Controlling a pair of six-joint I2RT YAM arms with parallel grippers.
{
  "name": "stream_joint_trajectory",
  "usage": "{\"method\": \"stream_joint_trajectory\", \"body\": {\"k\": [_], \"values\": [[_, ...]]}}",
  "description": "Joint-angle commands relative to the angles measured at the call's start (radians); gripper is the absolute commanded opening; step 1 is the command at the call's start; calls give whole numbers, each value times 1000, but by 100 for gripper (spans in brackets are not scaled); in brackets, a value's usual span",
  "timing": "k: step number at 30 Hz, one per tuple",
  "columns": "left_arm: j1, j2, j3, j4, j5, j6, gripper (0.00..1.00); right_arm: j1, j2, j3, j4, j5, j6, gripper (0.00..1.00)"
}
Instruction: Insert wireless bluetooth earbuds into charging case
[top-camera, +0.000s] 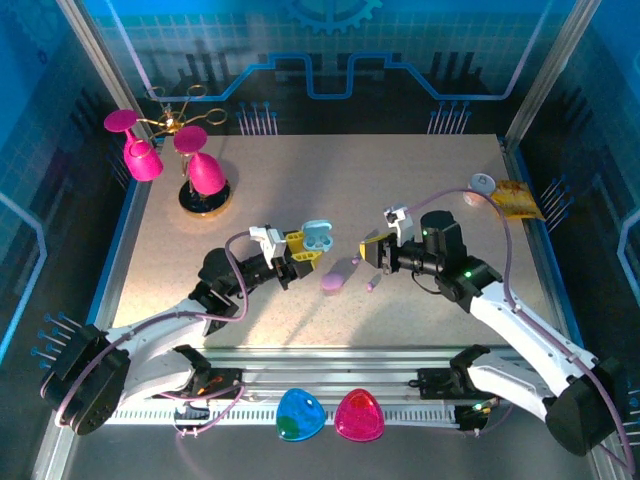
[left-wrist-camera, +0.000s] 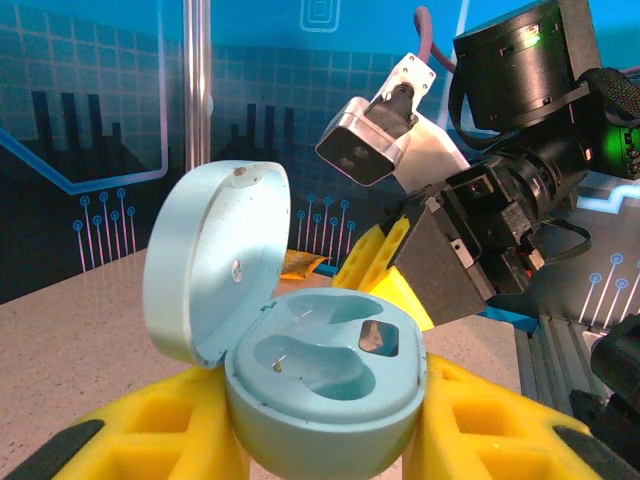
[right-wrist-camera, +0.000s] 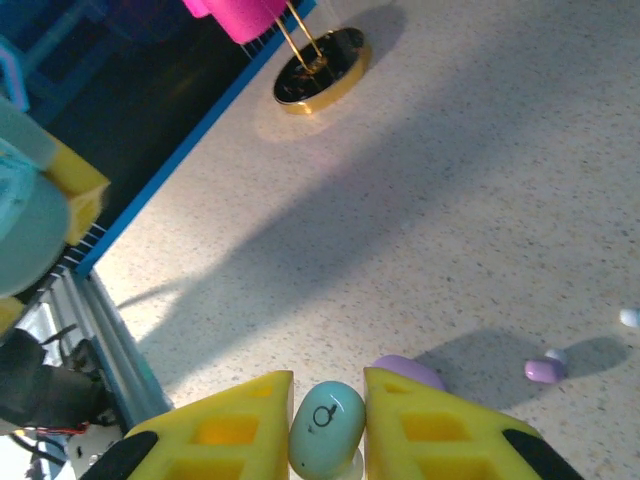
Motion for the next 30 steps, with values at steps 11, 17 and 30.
{"method": "stream_joint_trajectory", "body": {"k": [11, 17, 30], "values": [[-10, 27, 45, 46, 21, -8, 21, 17, -38, 60, 89, -171, 22, 18], [-12, 41, 50, 54, 32, -17, 20, 100, -38, 86, 155, -169, -21, 18], [-13, 15, 43, 29, 78, -35, 21, 216, 105, 208, 200, -76, -132, 18]]}}
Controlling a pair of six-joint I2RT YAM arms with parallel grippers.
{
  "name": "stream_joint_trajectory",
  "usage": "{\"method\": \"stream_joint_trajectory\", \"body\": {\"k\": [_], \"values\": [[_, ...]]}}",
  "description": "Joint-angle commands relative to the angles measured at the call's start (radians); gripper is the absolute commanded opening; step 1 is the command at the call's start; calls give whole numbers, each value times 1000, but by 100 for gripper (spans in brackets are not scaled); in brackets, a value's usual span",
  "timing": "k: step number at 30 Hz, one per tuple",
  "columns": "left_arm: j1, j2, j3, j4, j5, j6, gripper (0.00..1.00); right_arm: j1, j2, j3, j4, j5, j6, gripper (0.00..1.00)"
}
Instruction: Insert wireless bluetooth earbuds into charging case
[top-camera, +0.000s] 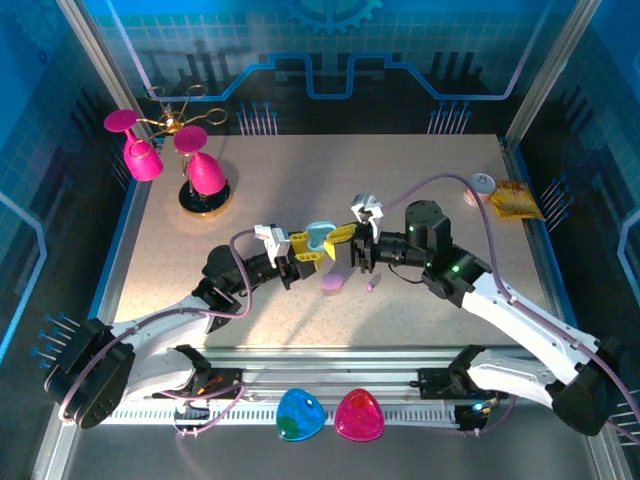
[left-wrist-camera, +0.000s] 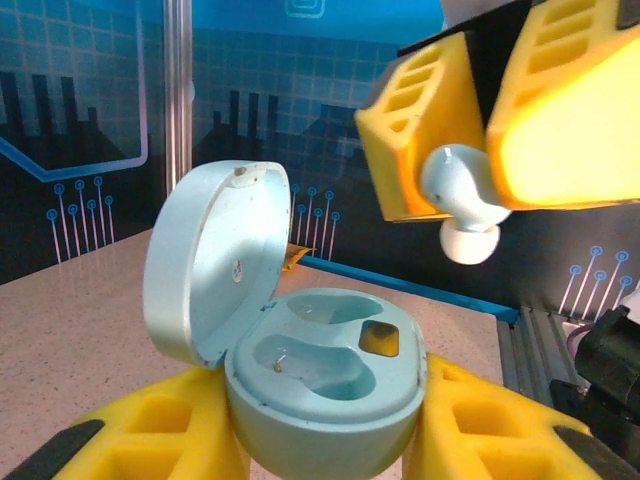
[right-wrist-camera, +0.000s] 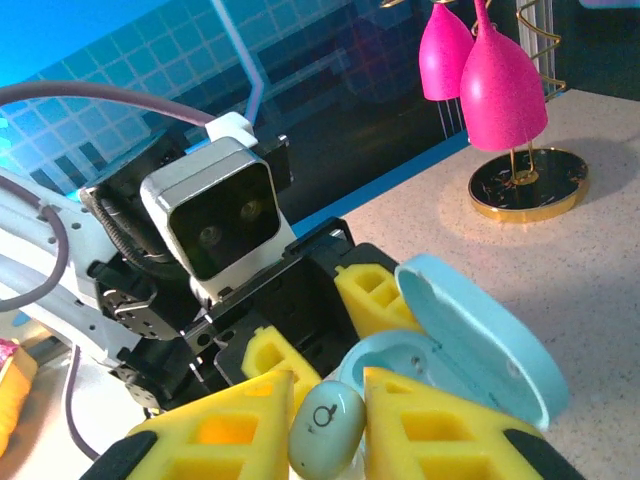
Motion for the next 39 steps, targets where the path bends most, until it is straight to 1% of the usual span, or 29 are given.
{"method": "stream_joint_trajectory", "body": {"k": [1, 11, 19, 29, 33, 39], "values": [[-7, -27, 25, 23, 43, -16, 20, 14, 21, 40, 29, 35, -52, 17], [-7, -63, 21, 11, 49, -26, 21, 14, 21, 27, 6, 81, -102, 17], [-7, -66, 25, 15, 43, -32, 21, 15, 25, 22, -4, 64, -108, 17], [-7, -70, 38, 3, 28, -51, 21, 14, 24, 18, -21, 52, -129, 21], [-7, -71, 40, 1, 27, -51, 21, 15, 22, 22, -23, 59, -129, 28], [-6, -65, 38, 3, 28, -49, 21, 14, 19, 44, -25, 75, -107, 28]]}}
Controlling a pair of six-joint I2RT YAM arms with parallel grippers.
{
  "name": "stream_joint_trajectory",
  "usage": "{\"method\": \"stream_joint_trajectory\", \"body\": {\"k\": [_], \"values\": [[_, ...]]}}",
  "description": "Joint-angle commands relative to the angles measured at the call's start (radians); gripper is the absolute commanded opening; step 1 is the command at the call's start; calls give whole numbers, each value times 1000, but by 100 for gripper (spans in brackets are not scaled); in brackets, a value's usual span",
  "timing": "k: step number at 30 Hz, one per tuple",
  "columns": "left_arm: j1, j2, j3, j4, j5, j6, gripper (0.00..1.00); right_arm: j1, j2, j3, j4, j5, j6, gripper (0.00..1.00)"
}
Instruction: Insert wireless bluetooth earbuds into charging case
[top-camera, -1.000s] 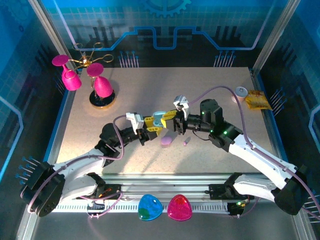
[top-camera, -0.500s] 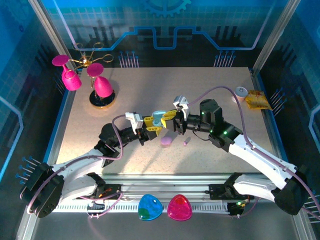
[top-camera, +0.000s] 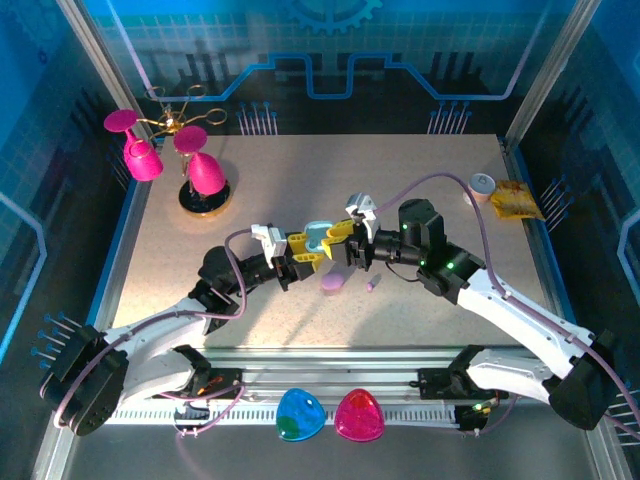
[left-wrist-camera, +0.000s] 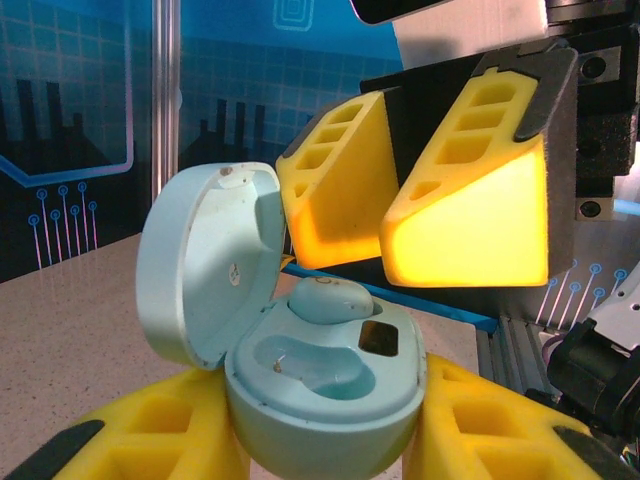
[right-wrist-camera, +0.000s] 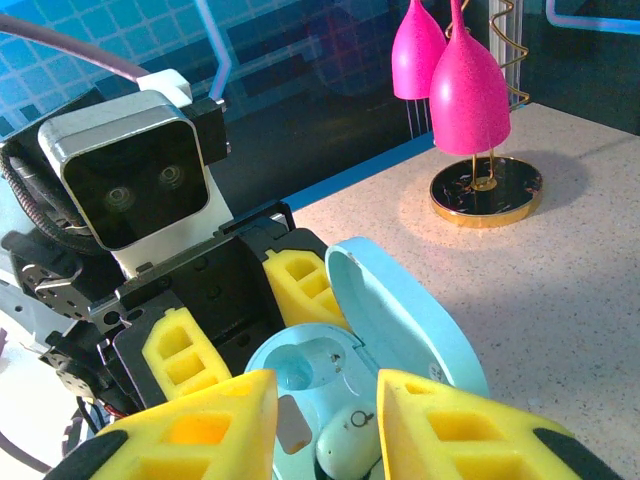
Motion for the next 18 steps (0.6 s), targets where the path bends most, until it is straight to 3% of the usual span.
{"method": "stream_joint_trajectory", "body": {"k": [1, 11, 18], "values": [[-6, -23, 35, 27, 8, -15, 21, 9, -12, 36, -6, 18, 11, 29], [-6, -20, 14, 35, 2, 18, 21, 9, -105, 9, 43, -4, 59, 39], [-5, -18, -16, 86, 19, 110, 20, 9, -149, -12, -43, 59, 71, 34]]}}
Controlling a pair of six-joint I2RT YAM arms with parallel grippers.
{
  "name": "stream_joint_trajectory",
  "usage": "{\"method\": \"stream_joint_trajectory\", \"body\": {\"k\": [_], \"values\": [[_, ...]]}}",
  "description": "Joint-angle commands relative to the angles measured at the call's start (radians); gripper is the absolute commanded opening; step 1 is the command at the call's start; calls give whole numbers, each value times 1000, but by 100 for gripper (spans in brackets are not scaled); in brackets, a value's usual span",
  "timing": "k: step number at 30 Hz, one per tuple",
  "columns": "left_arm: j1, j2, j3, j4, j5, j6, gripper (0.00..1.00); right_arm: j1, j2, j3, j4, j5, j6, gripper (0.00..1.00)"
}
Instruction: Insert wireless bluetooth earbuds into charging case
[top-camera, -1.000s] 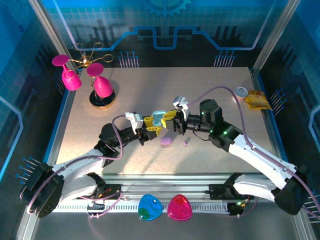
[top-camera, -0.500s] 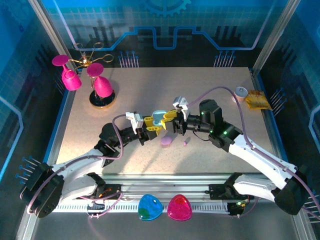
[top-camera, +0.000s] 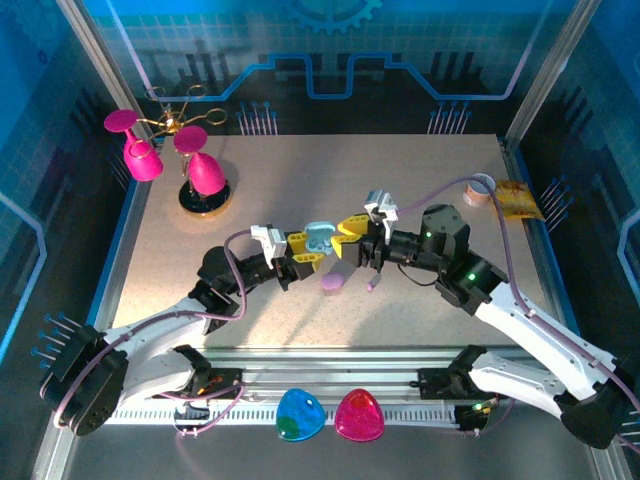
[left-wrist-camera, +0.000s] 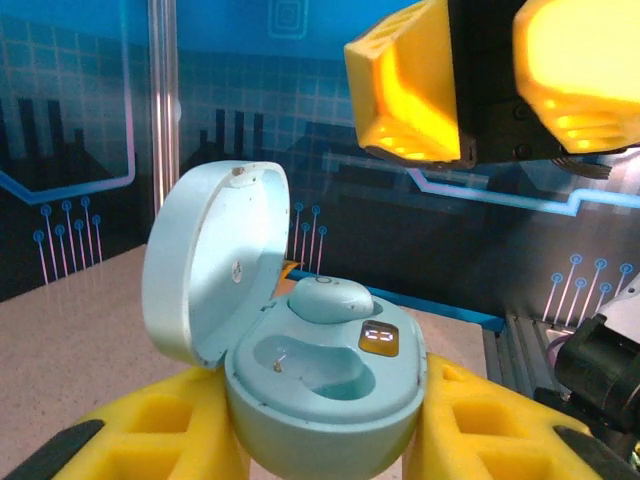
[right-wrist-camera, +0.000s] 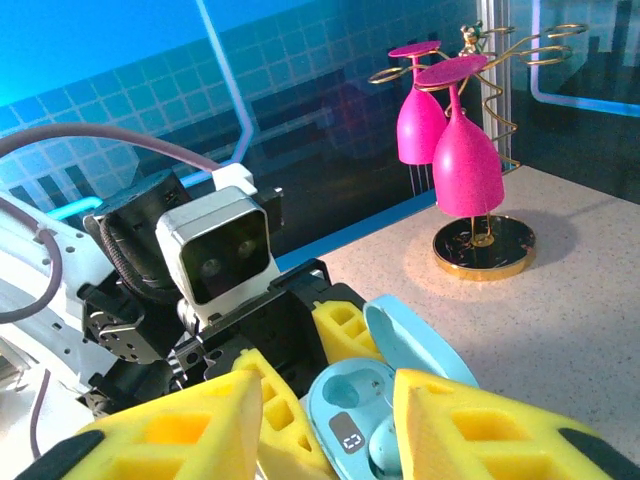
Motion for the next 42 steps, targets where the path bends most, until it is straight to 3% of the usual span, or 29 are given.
{"method": "stream_joint_trajectory", "body": {"k": [1, 8, 20, 26, 33, 42], "values": [[-6, -21, -18, 65, 19, 80, 20, 9, -14, -10, -55, 40, 14, 33], [-5, -18, -28, 92, 44, 170, 20, 25, -11, -6, -121, 90, 14, 26], [-5, -20, -11, 97, 86, 178, 20, 92, 72, 47, -191, 198, -47, 20], [-5, -18, -26, 91, 69, 199, 20, 102, 32, 47, -205, 223, -62, 21], [-5, -1, -28, 98, 49, 235, 20, 105, -12, 42, -199, 263, -29, 29], [-5, 16, -3, -5, -30, 341, 20, 182, 74, 165, -381, 560, 138, 30]]}}
